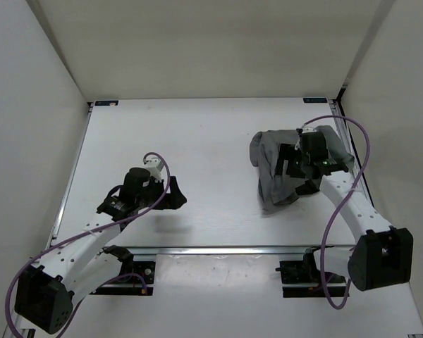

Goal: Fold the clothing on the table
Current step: Flatten the skirt out

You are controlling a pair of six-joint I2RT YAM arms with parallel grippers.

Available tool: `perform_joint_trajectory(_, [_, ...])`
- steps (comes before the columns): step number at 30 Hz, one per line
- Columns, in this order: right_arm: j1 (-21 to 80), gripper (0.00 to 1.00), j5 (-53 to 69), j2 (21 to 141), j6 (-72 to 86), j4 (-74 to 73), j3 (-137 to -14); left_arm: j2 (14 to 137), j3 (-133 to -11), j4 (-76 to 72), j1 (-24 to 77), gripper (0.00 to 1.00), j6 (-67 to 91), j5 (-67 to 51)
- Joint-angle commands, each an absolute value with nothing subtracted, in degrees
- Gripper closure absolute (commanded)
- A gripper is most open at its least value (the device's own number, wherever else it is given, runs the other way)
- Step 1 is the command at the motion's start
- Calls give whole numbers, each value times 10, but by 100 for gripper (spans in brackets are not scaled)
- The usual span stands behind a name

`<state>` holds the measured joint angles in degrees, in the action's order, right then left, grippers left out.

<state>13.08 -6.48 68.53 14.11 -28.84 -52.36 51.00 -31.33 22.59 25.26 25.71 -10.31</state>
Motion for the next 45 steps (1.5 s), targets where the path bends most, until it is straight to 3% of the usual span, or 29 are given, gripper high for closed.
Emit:
perform_joint_trajectory(1, [119, 9, -6, 723, 137, -217, -559, 499, -309, 206, 258, 1, 236, -127])
perform_joint_trajectory(5, [91, 14, 69, 817, 133, -188, -623, 503, -312, 214, 273, 6, 227, -104])
perform_joint_trajectory(8, [86, 16, 75, 881, 123, -171, -671, 499, -302, 214, 240, 25, 232, -138])
perform_joint_trajectory(10, [88, 19, 74, 932, 120, -168, -695, 496, -299, 214, 235, 88, 239, -137])
perform_joint_trajectory(11, [89, 20, 76, 945, 117, -165, -708, 487, -298, 214, 236, 98, 248, -125])
perform_joint_trajectory(12, [94, 21, 76, 969, 117, -167, -721, 487, -297, 214, 237, 100, 250, -120])
perform_joint_trajectory(16, [113, 28, 69, 1040, 113, -171, -744, 481, -298, 224, 236, 98, 251, -115])
perform_joint_trajectory(18, [121, 40, 74, 1057, 113, -186, -754, 479, -294, 227, 233, 80, 248, -120])
perform_joint_trajectory(19, [127, 53, 83, 1064, 116, -191, -758, 479, -294, 225, 232, 74, 250, -125])
perform_joint_trajectory(20, [136, 76, 85, 1063, 115, -192, -760, 476, -292, 224, 230, 69, 250, -123])
perform_joint_trajectory(21, [146, 91, 91, 1057, 116, -194, -762, 475, -290, 222, 230, 69, 253, -125])
perform_joint_trajectory(22, [154, 100, 111, 1037, 114, -193, -761, 475, -289, 221, 230, 67, 254, -123])
perform_joint_trajectory(26, [226, 100, 170, 908, 91, -214, -787, 475, -282, 216, 226, 66, 257, -120])
perform_joint_trajectory(31, [351, 100, 106, 743, 36, -242, -853, 475, -266, 205, 223, 67, 265, -130])
perform_joint_trajectory(35, [268, 100, 123, 673, 69, -244, -846, 470, -262, 194, 228, 68, 275, -120])
perform_joint_trajectory(40, [136, 100, 112, 669, 92, -322, -768, 461, -250, 193, 228, 69, 280, -119])
perform_joint_trajectory(42, [72, 67, 122, 658, 97, -351, -720, 454, -246, 201, 221, 68, 281, -120])
perform_joint_trajectory(45, [60, 47, 45, 640, 98, -379, -623, 451, -247, 206, 212, 68, 273, -118])
